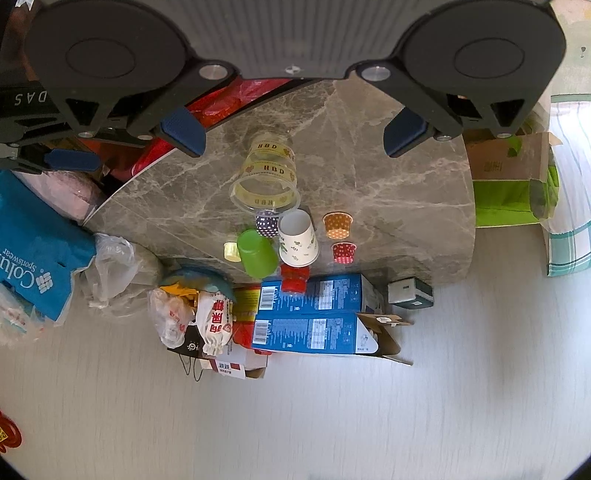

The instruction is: Flip cup upright

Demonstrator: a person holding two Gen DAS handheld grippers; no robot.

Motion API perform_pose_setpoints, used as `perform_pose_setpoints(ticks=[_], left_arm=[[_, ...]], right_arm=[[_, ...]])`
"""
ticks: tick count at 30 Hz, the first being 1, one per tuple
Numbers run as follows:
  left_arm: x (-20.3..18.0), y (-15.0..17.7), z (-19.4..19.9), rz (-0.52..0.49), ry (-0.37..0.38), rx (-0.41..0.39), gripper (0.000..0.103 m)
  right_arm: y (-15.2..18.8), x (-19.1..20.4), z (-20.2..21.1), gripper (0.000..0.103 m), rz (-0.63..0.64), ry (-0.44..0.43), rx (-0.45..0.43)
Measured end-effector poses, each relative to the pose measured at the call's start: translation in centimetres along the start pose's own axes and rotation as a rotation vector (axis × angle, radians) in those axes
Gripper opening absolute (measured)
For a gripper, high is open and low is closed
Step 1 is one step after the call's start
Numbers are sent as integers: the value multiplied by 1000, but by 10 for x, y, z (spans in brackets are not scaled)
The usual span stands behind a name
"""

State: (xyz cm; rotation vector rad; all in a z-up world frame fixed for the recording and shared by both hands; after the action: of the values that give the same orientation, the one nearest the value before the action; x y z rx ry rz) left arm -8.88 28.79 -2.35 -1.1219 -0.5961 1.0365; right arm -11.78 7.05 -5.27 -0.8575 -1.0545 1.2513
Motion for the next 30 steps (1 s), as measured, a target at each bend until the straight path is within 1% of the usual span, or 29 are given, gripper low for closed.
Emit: perform_pose_setpoints(ticks=[5, 11, 17, 30], left_arm=[[-3, 2, -4, -1, 2, 9, 103], [-5, 3, -6, -1, 5, 11, 103], [-5, 3, -8, -5, 3, 14, 103], [-3, 6, -19, 4, 4, 31, 103]], right_arm=[[0, -2, -1, 101, -8, -9, 5], [-2, -3, 3, 101, -17, -13, -17], [0, -5, 1, 101, -22, -2, -7], [2, -7, -8, 101, -30, -13, 11]])
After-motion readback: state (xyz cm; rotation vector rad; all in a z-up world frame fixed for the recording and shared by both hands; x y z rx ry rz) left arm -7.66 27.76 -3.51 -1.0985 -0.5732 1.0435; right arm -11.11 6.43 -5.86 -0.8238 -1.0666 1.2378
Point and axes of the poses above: each gripper's, at about its wrist camera, not at the fingertips, and z roughly against the way its jaws point, x to its left, y to its underside, the point moved 2 cm from there along -z, roughly the way its jaws point, and after that the axes turned 12 degrees about -x, right-handed, at the moved point
